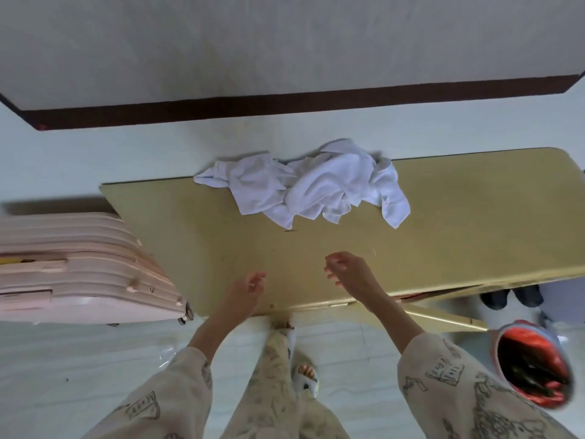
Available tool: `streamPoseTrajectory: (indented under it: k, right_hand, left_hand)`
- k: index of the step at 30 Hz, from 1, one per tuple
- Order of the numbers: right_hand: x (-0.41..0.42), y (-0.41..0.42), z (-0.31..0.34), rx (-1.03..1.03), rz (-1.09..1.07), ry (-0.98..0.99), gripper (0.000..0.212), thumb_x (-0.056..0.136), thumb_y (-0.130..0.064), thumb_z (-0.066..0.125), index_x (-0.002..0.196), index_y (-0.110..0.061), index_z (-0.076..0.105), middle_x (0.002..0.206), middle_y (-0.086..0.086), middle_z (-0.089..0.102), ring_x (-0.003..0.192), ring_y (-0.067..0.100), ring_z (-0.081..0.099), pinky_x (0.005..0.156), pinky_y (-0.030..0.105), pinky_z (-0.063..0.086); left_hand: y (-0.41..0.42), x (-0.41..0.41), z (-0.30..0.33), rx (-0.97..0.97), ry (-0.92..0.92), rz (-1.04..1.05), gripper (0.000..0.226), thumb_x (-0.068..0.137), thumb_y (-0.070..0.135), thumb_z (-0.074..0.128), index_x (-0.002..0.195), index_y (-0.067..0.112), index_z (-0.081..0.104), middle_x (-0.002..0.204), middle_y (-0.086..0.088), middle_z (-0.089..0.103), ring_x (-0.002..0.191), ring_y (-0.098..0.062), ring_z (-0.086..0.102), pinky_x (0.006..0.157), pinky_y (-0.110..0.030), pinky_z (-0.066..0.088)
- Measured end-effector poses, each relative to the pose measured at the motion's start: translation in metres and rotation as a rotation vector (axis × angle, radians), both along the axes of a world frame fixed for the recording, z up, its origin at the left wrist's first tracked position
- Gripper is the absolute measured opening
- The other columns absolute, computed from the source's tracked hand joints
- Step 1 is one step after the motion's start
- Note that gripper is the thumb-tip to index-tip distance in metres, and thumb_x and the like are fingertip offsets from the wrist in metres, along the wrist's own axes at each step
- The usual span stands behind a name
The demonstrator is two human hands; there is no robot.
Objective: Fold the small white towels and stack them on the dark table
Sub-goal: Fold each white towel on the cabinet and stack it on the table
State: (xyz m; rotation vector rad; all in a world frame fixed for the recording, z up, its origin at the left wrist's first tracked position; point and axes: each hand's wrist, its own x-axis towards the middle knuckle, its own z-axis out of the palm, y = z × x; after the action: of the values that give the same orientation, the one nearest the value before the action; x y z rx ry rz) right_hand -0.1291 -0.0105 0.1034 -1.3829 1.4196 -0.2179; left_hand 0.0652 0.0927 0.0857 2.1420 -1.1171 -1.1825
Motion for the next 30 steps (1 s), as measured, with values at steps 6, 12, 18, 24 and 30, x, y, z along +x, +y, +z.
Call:
streamPoseTrajectory:
  k: [6,12,18,24,30]
  right_hand:
    - [0.033,-0.056,-0.046,-0.065,0.234,0.288,0.045,0.092,-0.024,0.055,0.135,-0.012,0.047,0.137,0.009,0.051,0.126,0.024,0.047,0.104,0.029,0.033]
    - [0.045,-0.091,-0.094,-0.062,0.575,0.614,0.073,0.094,-0.038,0.050,0.150,-0.026,0.005,0.158,0.006,-0.007,0.146,0.026,-0.003,0.116,0.040,0.019]
    - [0.036,-0.095,-0.109,-0.069,0.693,0.677,0.081,0.093,-0.040,0.049,0.149,-0.029,-0.009,0.155,0.005,-0.023,0.144,0.025,-0.016,0.119,0.041,0.007]
    - [0.038,-0.103,-0.107,0.022,0.720,0.649,0.080,0.094,-0.041,0.048,0.148,-0.028,-0.010,0.154,0.002,-0.026,0.143,0.025,-0.020,0.118,0.041,0.008]
    - [0.045,-0.114,-0.090,0.084,0.690,0.650,0.072,0.093,-0.044,0.046,0.150,-0.023,0.007,0.158,0.004,-0.008,0.146,0.025,-0.001,0.114,0.041,0.023]
  left_hand:
    - [-0.078,0.038,-0.041,0.065,-0.131,0.054,0.035,0.091,0.001,0.044,0.125,0.000,0.049,0.125,-0.017,0.051,0.108,-0.029,0.053,0.089,-0.028,0.041]
    - [-0.133,0.059,-0.082,0.076,-0.518,-0.371,0.059,0.090,0.002,0.035,0.145,0.013,0.016,0.153,-0.008,0.014,0.140,-0.027,0.013,0.112,-0.039,0.017]
    - [-0.170,0.076,-0.113,0.024,-0.630,-0.285,0.054,0.090,0.015,0.050,0.140,0.010,0.031,0.141,-0.013,0.037,0.130,-0.031,0.035,0.105,-0.045,0.030]
    - [-0.195,0.091,-0.108,-0.054,-0.668,-0.178,0.016,0.090,0.014,0.050,0.104,0.009,0.057,0.104,-0.009,0.058,0.101,-0.028,0.053,0.088,-0.039,0.036]
    - [-0.172,0.077,-0.067,-0.264,-0.343,0.014,0.015,0.094,0.013,0.049,0.097,0.006,0.062,0.087,-0.001,0.062,0.077,-0.020,0.056,0.079,-0.038,0.044]
